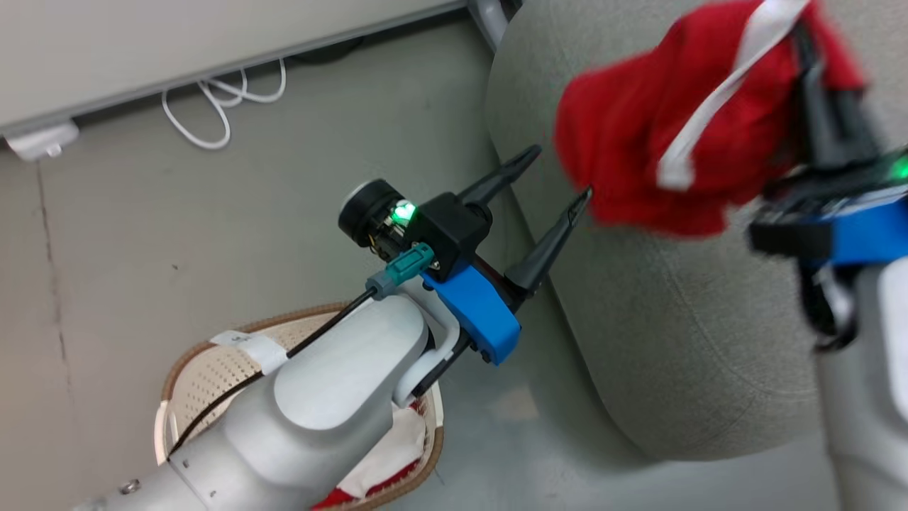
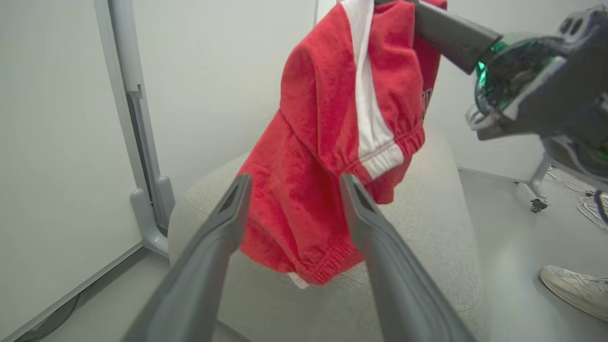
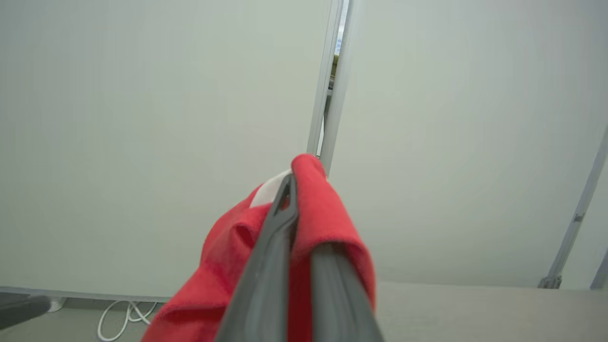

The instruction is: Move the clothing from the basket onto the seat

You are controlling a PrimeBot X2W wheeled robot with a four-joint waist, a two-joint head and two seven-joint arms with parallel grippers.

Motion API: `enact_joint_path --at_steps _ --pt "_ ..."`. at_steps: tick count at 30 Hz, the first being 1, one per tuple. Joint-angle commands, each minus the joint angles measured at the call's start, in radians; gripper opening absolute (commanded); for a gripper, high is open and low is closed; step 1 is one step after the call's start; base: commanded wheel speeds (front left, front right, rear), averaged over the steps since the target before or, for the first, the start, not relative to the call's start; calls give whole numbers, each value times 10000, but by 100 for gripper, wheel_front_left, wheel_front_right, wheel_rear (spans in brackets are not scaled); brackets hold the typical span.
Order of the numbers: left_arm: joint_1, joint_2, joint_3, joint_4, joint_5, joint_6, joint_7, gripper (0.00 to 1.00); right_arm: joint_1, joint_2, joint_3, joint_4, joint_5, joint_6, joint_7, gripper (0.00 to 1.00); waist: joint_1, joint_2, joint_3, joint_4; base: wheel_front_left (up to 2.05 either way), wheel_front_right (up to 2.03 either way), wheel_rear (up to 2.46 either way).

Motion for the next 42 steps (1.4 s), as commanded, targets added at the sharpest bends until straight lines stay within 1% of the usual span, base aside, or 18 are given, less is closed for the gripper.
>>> enact_joint_path --at_steps 1,4,6,7,8,10,13,16,19,22,30,34,35,36,38,42 --pt "-275 192 -9 -154 116 75 142 100 -743 -288 -438 -206 35 5 -8 0 0 -1 854 201 0 0 0" --pt "-583 494 2 -426 286 98 318 100 -1787 -837 -1137 -422 88 4 -6 0 0 -1 1636 323 0 0 0" --pt "-783 652 26 -614 389 147 447 100 -2466 -1315 -1654 -473 184 4 -6 0 0 -1 2164 409 0 0 0" --pt "-883 714 43 -726 422 174 506 100 -2754 -1569 -1897 -466 201 4 -6 0 0 -1 2439 449 0 0 0" --pt "-1031 869 86 -893 481 216 571 100 -3323 -2042 -2356 -411 290 4 -6 0 0 -1 2883 499 0 0 0" --pt "-1182 987 93 -1073 567 271 659 100 -3795 -2564 -2848 -271 329 4 -6 0 0 -1 3305 532 0 0 0" --pt "-1322 1168 79 -1303 671 318 759 100 -4228 -3046 -3412 49 464 5 -6 0 0 -1 3812 520 0 0 0" --pt "-1391 1287 72 -1491 731 370 825 100 -4429 -3403 -3867 923 513 4 -8 0 0 -1 4199 498 0 0 0" --pt "-1427 1372 50 -1602 785 397 845 100 -4490 -3521 -4130 2117 506 4 -8 0 0 -1 4489 535 0 0 0" --pt "-1388 1482 24 -1659 798 417 859 100 -4494 -3413 -4112 3066 494 4 -8 0 0 -1 4669 566 0 0 0" --pt "-1349 1493 -41 -1632 739 406 765 100 -3778 -2804 -4027 4775 277 4 -6 0 0 -1 4588 735 0 0 0" --pt "-1332 1461 -43 -1590 702 433 738 100 -3573 -2663 -4074 4998 318 4 -8 0 0 -1 4467 771 0 0 0" --pt "-1306 1459 -39 -1566 687 446 719 100 -3468 -2583 -4098 5112 341 4 -6 35 0 -1 4408 772 0 0 0" --pt "-1264 1457 -31 -1537 664 455 679 100 -3409 -2483 -4135 5207 419 4 -6 99 0 -1 4340 766 0 0 0" --pt "-1164 1435 -12 -1461 615 460 598 100 -3256 -2366 -4205 5082 518 4 -6 100 0 -1 4183 759 0 0 0" --pt "-900 1268 18 -1223 455 415 341 100 -2214 -1998 -4198 4429 564 4 -6 100 0 -1 3630 761 0 0 0"
